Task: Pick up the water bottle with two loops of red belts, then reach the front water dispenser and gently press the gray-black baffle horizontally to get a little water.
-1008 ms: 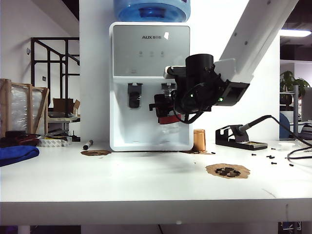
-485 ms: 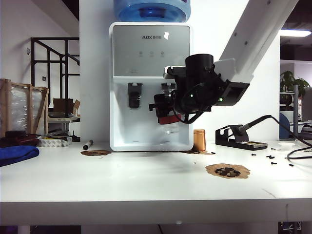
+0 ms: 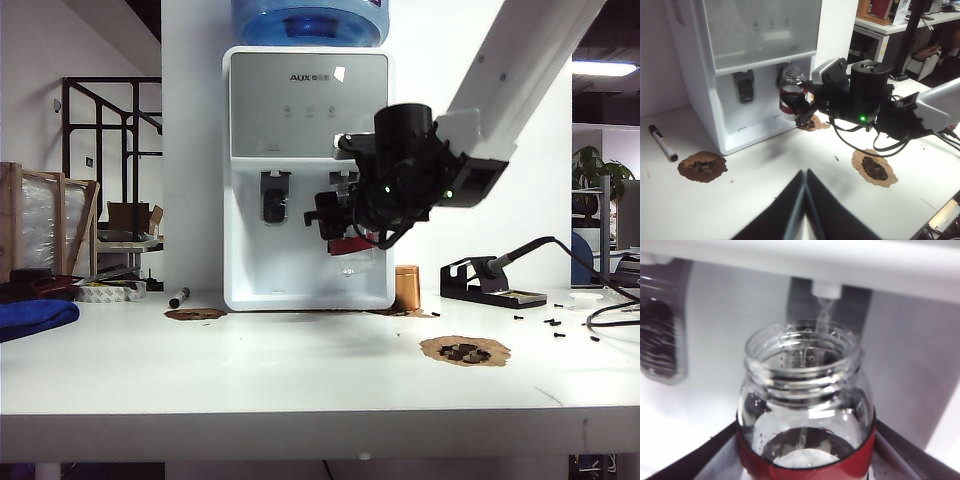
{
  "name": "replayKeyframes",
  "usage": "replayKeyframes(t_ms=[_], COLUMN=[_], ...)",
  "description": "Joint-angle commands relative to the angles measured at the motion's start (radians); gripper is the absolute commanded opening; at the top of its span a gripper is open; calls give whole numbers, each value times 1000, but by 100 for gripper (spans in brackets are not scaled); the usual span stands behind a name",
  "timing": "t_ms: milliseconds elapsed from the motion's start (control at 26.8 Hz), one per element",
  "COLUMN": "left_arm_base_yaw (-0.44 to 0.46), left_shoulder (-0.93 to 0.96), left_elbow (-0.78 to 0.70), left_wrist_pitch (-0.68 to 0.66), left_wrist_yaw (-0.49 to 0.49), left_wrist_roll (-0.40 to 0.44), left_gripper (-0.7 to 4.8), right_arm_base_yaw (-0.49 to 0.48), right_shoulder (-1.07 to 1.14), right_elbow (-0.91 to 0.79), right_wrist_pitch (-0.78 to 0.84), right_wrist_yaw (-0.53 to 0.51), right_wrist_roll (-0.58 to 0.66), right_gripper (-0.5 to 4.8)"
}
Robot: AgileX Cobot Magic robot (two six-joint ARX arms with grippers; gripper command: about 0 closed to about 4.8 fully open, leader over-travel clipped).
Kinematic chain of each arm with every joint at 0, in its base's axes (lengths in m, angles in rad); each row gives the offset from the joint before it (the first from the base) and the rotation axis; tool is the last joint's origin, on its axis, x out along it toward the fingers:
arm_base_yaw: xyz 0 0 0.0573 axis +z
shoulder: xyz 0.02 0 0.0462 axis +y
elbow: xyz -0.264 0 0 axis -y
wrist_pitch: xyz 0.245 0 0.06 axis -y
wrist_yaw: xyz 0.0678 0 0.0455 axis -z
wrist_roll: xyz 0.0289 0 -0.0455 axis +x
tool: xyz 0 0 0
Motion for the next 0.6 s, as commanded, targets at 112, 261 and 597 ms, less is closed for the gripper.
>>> replayKeyframes(t_ms=[112, 261, 597], left_arm_base_yaw=[-1, -1, -1], left_shoulder=[2, 2, 2], left_elbow=[5, 5, 5], left_wrist_pitch=[8, 8, 8], left_wrist_yaw=[2, 2, 2], left_wrist_roll=[0, 0, 0], left_gripper=[-4, -4, -5], right_arm_base_yaw=[15, 17, 55], right_shoulder=[-61, -111, -304], right_elbow=[-50, -158, -511], right_wrist_pitch=[37, 105, 315], right_wrist_yaw=[2, 2, -1], right_wrist_roll=[-2, -2, 6], right_gripper=[-4, -5, -4])
